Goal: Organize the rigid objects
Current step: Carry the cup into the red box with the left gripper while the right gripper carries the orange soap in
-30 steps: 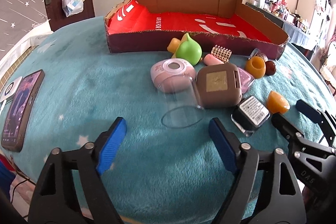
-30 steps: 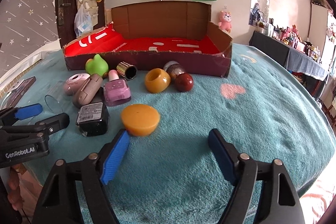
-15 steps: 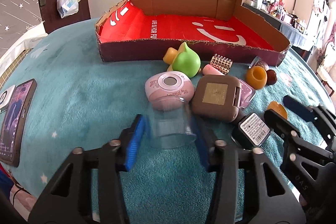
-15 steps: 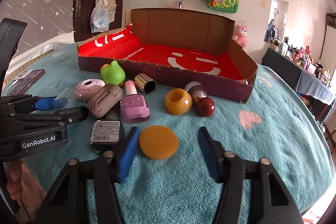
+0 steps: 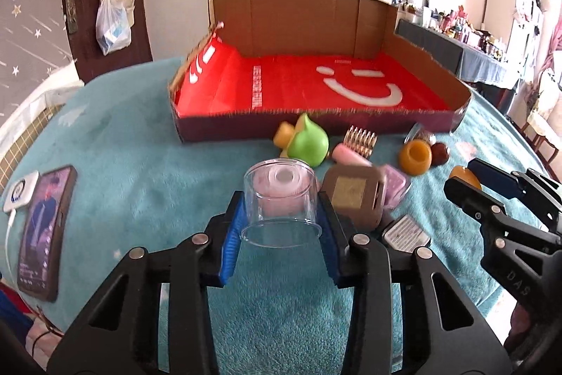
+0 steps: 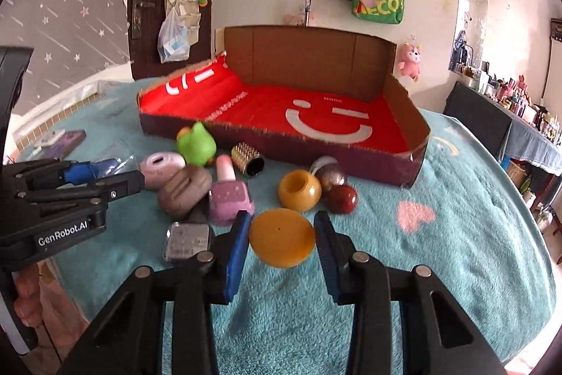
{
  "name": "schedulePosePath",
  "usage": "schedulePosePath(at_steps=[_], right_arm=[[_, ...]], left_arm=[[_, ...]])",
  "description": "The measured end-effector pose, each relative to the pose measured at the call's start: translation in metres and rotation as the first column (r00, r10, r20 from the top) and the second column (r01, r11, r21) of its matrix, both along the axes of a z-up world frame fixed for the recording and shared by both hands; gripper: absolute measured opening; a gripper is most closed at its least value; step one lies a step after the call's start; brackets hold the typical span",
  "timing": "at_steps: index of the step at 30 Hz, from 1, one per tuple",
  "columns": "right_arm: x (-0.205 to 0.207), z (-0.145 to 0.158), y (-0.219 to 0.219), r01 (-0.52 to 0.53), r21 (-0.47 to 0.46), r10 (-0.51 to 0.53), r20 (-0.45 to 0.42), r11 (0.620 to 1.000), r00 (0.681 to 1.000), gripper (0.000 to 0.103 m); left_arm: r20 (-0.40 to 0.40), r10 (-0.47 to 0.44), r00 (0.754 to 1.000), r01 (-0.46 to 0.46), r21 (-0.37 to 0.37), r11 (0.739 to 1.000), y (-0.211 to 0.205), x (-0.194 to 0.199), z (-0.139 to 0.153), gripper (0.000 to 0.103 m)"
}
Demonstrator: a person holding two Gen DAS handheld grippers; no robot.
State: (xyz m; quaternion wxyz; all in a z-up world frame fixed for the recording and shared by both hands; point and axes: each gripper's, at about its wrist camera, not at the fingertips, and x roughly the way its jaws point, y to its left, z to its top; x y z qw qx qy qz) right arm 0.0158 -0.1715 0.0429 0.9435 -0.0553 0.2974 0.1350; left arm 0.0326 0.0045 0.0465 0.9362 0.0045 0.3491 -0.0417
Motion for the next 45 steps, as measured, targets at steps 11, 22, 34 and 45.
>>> schedulePosePath(at_steps=[11,22,34,45], right_arm=[[0.022,0.02,-0.001,-0.026,0.037,0.026,-0.021,0.999,0.999,0.04],[0.052,0.04,-0.006,-0.01,0.057,0.012,-0.036,0.998,0.999,0.04],[0.104,0.055,0.0,-0.012,0.019,0.013,-0.039,1.0,0.999,0.04],[0.167,0.039,0.001,0.033,-0.001,-0.033,-0.131,0.999,0.991,0.04]], left_arm=[[0.06,-0.028,0.998,0.029,-0.013,0.999,0.002,0.018,0.022,0.037],[0.108,-0.089,0.99,0.091,-0.012,0.996,-0.004,0.049,0.047,0.037],[0.121,-0.124,0.985,0.125,-0.006,0.992,-0.011,0.101,0.064,0.037],[0.015,-0.121,0.993,0.122,-0.033,0.992,-0.015,0.156,0.042,0.037]])
